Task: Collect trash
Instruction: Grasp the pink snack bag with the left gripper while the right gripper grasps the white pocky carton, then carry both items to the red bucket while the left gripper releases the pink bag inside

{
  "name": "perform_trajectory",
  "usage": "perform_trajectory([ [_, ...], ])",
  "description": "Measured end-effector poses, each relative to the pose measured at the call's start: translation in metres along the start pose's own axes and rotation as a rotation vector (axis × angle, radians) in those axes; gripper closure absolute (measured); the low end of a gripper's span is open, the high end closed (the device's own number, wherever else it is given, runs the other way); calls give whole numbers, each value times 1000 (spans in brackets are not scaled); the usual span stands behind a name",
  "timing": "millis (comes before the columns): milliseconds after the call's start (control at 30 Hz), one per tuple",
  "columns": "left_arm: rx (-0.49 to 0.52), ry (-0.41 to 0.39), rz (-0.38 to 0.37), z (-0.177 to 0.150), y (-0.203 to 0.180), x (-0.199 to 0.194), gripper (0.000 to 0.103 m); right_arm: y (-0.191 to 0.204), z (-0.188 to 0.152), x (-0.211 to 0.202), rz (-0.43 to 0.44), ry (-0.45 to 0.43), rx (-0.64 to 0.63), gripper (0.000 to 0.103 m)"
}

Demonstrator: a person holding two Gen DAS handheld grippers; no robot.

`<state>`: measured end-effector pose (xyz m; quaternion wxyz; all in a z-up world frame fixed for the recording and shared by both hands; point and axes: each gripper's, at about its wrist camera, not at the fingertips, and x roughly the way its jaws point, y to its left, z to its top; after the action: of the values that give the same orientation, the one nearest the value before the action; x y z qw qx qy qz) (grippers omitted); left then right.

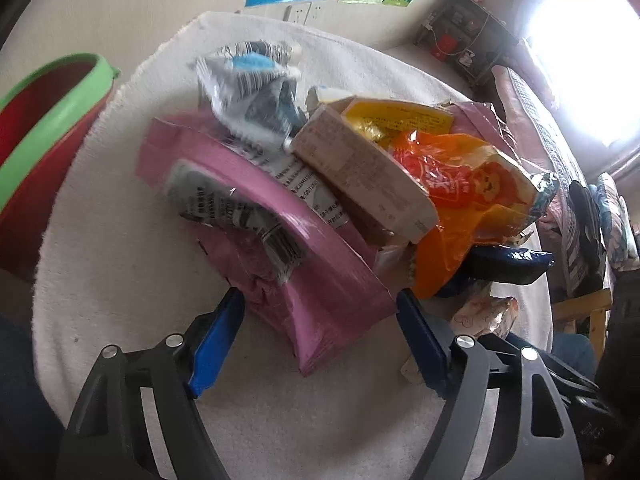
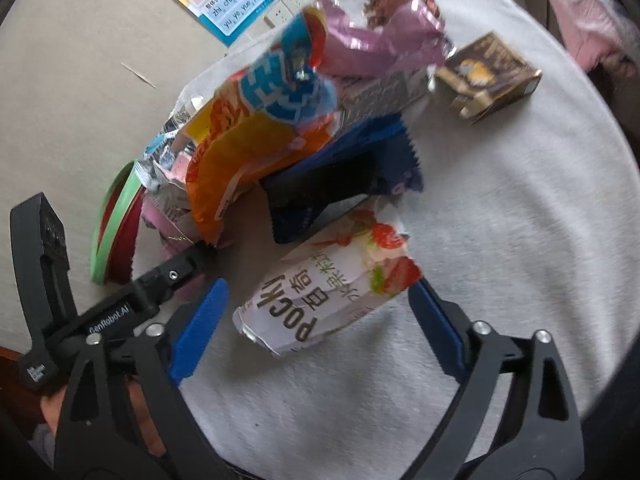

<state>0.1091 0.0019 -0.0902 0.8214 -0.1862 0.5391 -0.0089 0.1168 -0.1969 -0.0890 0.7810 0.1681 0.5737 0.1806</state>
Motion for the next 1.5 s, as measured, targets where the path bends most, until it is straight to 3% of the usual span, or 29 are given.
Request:
perform_trajectory([
  [100,-3,-9,-17,0,0,0,31,1,0,5,25,14,2,36],
  [133,-4,-12,-28,0,1,-1,41,1,-1,6,34,20,4,39],
  [233,-7,-12,-46,0,1,-3,48,2,-3,7,55,12,0,52],
  [433,-17,-8,-98,-1,4,-8,53,12,-8,0,78,16,-30,68],
  [867,42,13,-96,-22,3,-49,53,10,-20,-47,51,-36,-47,74],
  [933,53,9,-94,-25,3,-54,53,11,-18,-51,45,-48,-60,88],
  [967,57,2,-96,-26,3,-58,53,13,-19,-55,41,-57,-69,89],
  [1233,75,-42,-99,-35,5,-83,53,18,-28,-60,37,-53,-73,90],
  [1500,111,-77,-103,-36,6,-104,53,36,-38,-96,30,-136,-173,90],
])
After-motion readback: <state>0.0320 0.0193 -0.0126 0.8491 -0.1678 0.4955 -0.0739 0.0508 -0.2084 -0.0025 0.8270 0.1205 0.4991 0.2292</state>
